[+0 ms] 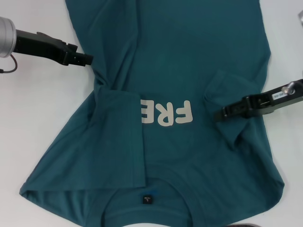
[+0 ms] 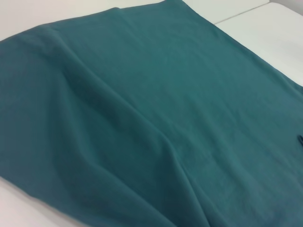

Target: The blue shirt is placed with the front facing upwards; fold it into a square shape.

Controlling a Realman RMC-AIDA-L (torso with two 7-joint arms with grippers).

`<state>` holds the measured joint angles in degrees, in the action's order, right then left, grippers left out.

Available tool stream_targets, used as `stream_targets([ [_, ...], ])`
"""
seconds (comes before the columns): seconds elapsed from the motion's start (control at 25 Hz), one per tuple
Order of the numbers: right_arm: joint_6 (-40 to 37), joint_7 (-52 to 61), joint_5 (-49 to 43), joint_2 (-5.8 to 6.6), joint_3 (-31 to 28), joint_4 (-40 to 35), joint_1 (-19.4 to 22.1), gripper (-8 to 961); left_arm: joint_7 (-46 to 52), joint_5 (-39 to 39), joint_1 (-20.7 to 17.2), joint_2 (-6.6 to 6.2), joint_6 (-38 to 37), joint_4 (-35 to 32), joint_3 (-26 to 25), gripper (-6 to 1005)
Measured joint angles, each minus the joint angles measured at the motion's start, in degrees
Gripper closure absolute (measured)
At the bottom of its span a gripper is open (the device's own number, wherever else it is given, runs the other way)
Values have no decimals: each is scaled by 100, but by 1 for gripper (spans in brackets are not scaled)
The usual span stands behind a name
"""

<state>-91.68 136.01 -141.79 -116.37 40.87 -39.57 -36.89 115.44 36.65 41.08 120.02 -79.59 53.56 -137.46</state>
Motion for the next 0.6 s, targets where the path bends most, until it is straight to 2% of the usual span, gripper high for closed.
stream_targets([
  [0.32,22,-298,475,-163,-5,229,-249,246,-46,30,-84,6,-4,6,0,415],
  [0.6,-180,-517,972,-153,1,273,-245,247,-65,31,-143,59,-4,6,0,416],
])
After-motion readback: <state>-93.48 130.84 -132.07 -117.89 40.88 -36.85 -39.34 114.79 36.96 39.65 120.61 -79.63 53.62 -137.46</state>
